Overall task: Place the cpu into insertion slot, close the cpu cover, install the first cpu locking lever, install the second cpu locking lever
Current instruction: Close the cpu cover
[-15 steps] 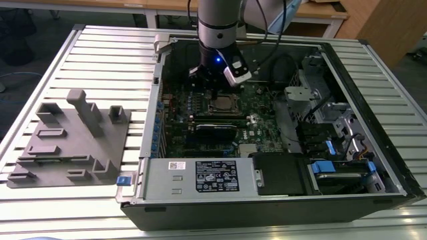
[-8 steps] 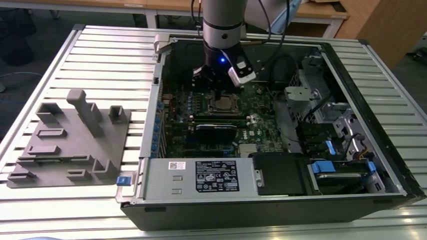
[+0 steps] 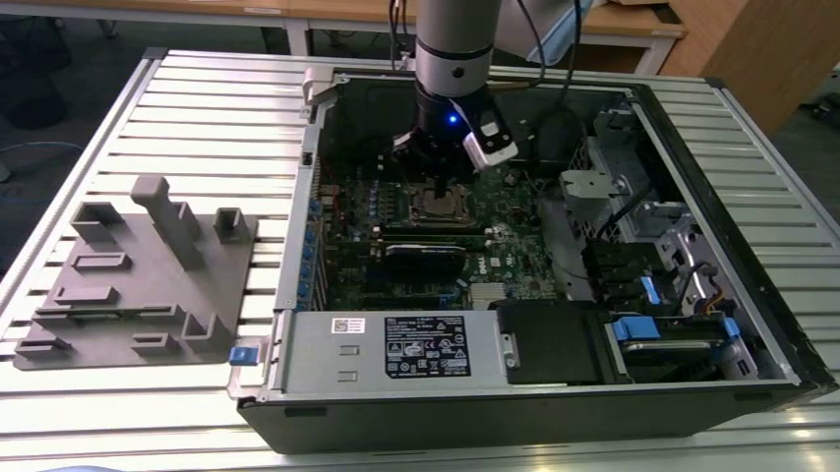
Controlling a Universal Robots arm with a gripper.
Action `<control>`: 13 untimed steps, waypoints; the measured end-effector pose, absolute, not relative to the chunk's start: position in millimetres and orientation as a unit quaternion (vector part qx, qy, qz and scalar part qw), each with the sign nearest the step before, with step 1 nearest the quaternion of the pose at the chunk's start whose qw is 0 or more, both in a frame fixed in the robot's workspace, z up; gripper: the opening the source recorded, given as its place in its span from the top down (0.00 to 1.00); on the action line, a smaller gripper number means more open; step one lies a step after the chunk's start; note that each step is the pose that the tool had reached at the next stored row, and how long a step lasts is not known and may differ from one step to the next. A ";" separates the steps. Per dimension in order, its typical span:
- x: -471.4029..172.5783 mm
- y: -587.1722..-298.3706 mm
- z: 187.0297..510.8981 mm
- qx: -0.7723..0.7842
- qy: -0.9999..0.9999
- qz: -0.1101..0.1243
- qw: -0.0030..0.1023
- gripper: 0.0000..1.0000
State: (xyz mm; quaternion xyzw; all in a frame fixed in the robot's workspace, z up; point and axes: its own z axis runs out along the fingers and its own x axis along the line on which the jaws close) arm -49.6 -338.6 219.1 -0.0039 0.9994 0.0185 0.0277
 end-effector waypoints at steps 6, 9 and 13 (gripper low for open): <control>-49.6 -338.6 220.8 -0.004 0.999 0.019 0.028 0.89; -49.6 -338.6 222.3 -0.004 0.999 0.019 0.028 0.89; -49.6 -338.6 223.1 -0.004 0.999 0.019 0.028 0.89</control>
